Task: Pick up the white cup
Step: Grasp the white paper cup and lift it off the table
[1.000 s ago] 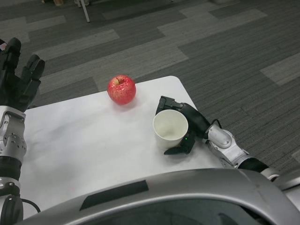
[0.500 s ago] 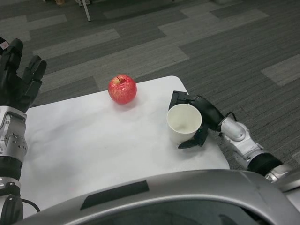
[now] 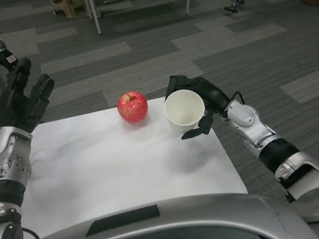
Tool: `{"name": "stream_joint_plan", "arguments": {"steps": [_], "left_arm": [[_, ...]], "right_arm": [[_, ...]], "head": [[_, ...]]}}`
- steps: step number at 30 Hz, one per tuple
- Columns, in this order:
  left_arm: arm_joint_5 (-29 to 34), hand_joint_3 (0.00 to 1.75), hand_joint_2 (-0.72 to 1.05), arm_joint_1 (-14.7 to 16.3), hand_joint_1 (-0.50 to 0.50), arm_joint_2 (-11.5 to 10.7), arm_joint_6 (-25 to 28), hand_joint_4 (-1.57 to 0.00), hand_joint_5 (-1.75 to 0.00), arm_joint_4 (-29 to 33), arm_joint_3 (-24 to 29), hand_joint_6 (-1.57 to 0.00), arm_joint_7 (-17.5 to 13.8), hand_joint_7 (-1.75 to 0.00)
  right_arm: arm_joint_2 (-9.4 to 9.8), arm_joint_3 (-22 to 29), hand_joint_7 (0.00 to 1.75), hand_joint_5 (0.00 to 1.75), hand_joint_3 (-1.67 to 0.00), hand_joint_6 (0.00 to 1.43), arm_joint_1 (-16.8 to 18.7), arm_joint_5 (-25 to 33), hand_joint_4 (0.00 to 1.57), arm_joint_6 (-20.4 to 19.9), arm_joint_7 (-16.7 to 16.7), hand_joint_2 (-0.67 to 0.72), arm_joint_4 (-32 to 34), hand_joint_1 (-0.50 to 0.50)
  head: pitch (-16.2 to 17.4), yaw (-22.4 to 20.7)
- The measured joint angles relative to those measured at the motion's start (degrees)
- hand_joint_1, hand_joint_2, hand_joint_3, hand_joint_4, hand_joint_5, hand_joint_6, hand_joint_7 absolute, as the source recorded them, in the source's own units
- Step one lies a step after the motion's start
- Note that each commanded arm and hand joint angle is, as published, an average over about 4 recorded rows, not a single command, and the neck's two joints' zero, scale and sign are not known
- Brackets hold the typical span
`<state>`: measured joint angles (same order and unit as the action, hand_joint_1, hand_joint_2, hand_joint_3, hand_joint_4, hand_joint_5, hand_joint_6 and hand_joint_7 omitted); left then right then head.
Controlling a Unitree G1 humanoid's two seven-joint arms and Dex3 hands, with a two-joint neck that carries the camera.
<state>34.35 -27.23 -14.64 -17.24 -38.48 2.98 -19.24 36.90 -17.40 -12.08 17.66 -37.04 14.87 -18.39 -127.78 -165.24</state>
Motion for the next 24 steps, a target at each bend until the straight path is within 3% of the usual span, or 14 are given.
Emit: {"name": "stream_joint_plan", "arguments": {"steps": [9, 24], "left_arm": [[-0.39, 0.09, 0.87, 0.06, -0.41, -0.01, -0.01, 0.00, -0.21, 0.02, -1.82, 0.00, 0.00, -0.14], [-0.40, 0.09, 0.87, 0.06, -0.41, -0.01, -0.01, 0.00, -0.21, 0.02, -4.24, 0.00, 0.00, -0.14]], "right_arm": [[-0.09, -4.64, 1.40, 1.26, -1.35, 1.00, -2.31, 0.18, 1.48, 0.15, -1.54, -0.22, 4.02, 0.00], [-0.10, -4.83, 1.40, 1.26, -1.37, 0.97, -4.81, 0.52, 1.48, 0.17, -3.68, -0.22, 5.23, 0.00]], "head": [[-5.47, 0.91], [-8.95, 1.10]]}}
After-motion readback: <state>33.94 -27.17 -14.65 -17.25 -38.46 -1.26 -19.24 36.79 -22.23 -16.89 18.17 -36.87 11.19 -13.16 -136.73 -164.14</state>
